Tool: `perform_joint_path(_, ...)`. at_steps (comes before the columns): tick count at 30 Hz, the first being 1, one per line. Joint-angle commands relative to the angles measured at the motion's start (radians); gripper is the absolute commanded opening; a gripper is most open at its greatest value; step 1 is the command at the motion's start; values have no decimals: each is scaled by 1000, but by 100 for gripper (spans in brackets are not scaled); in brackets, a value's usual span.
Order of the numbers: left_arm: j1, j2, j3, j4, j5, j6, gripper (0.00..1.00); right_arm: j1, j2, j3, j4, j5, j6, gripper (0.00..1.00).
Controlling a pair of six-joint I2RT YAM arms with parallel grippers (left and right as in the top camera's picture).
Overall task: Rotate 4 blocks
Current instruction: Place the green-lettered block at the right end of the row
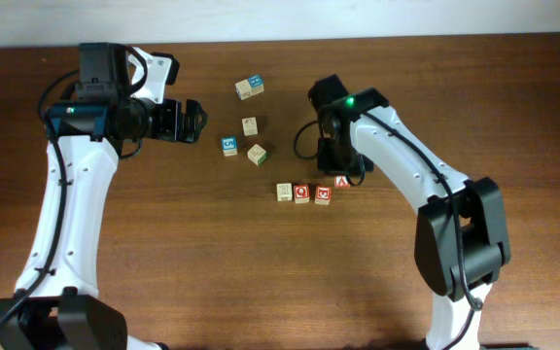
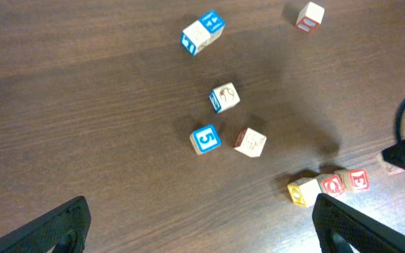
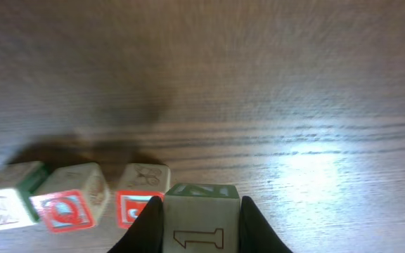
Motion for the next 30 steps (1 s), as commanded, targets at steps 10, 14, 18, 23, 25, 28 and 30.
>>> perform_joint_path(10,0,-4,14,-2,10,16,99,5,-3,-201,168,-72,68,34)
perform_joint_path(14,0,-4,14,-2,10,16,99,5,-5,-196,164,-85,64,55)
perform_joint_path(18,0,-4,14,-2,10,16,99,6,-111,-117,142,-104,-15,49)
perform_joint_path(23,0,-4,14,-2,10,16,99,86,-175,-159,94,-223,-14,9)
perform_joint_path(25,0,-4,14,-2,10,16,99,143,-143,-206,126,-220,21,9)
perform_joint_path(28,0,-4,14,-2,10,16,99,151,-123,-280,179,-220,50,9)
perform_joint_path(30,0,-4,14,-2,10,16,99,149,-115,-347,240,-208,77,9)
